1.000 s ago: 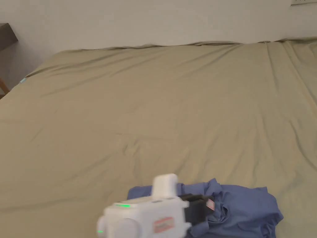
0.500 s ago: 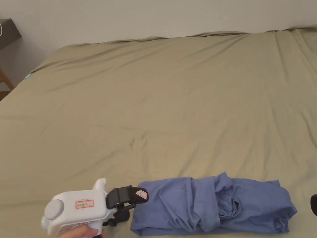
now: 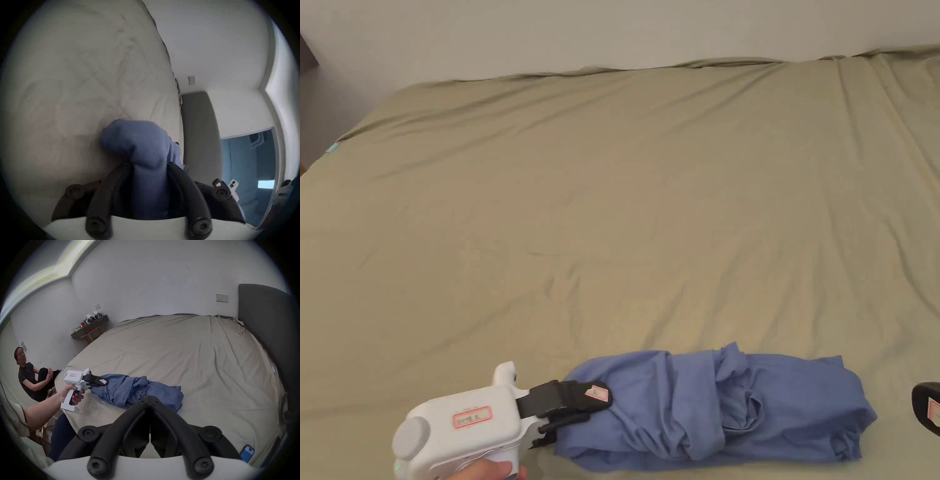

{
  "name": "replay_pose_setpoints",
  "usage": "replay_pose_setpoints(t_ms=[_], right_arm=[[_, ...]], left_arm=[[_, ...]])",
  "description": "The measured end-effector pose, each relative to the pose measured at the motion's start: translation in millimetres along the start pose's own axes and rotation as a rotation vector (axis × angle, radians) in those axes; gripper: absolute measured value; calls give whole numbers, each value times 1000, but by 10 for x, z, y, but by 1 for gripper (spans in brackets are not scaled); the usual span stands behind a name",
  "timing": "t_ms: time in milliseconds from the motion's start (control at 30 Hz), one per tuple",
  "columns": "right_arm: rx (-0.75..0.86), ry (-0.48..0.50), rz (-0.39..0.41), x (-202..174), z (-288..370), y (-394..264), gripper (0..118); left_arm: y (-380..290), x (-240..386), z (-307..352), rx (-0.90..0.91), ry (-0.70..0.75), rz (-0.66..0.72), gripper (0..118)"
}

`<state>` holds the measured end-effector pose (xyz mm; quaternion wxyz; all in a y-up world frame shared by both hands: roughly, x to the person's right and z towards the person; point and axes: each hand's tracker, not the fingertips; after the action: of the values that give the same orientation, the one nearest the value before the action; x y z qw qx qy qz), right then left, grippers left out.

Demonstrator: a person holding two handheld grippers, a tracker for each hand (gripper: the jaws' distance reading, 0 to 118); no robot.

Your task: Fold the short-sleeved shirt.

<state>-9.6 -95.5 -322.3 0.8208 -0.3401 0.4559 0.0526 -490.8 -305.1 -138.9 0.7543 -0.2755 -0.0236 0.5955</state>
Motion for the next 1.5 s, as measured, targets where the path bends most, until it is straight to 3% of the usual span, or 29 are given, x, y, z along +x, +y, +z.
replay_pose_setpoints(t_ms=[100,300,367,433,533,700,933,967,1067,1100,1133,1200,1267,1333,1400,1467,1500], right_arm=[[3,-9,-4,23,39,8,3],[6,-45,-8,47,75,23,3],[-2,-63,-7,38,60,13,3],[-10,-59,-10,39,35,-10,3],[-36,-55,-50,31,-19,-22,3],[-50,-36,-81,46,-4,-24,3],[-93,-80,-93,197,22,-74,3],[-96,-80,-93,222,36,-93,3],[-107,-93,-99,284,41,-149,3],[-118,-106,-93,295,23,-181,3],[-127,-120,-84,303,6,-221,3],[-142,-112,-89,327,-6,-294,3],[-148,-91,-100,344,14,-344,3],[-145,-90,-94,346,37,-378,3],[-163,-114,-65,343,32,-405,3],[-196,-145,-38,368,23,-460,3],[-201,-150,-38,381,32,-482,3]], left_arm=[[-30,153,154,13,34,-72,25],[123,463,635,28,333,-165,25],[136,674,698,71,524,-280,25],[15,976,563,95,597,-315,25],[-223,1373,218,97,502,-328,25],[-509,1703,-496,50,520,-445,25],[-892,1574,-1452,-58,521,-521,26],[-943,1540,-1521,-60,534,-558,36],[-1032,1545,-1534,-52,365,-539,102],[-1052,1596,-1503,-49,299,-496,116],[-1029,1641,-1429,-19,284,-528,118],[-1011,1751,-1236,-11,195,-493,118],[-926,1821,-1003,-34,193,-476,118],[-836,1808,-797,111,353,-475,116],[-782,1801,-720,285,537,-464,100],[-770,1744,-821,256,620,-531,87],[-845,1741,-961,202,648,-573,64]])
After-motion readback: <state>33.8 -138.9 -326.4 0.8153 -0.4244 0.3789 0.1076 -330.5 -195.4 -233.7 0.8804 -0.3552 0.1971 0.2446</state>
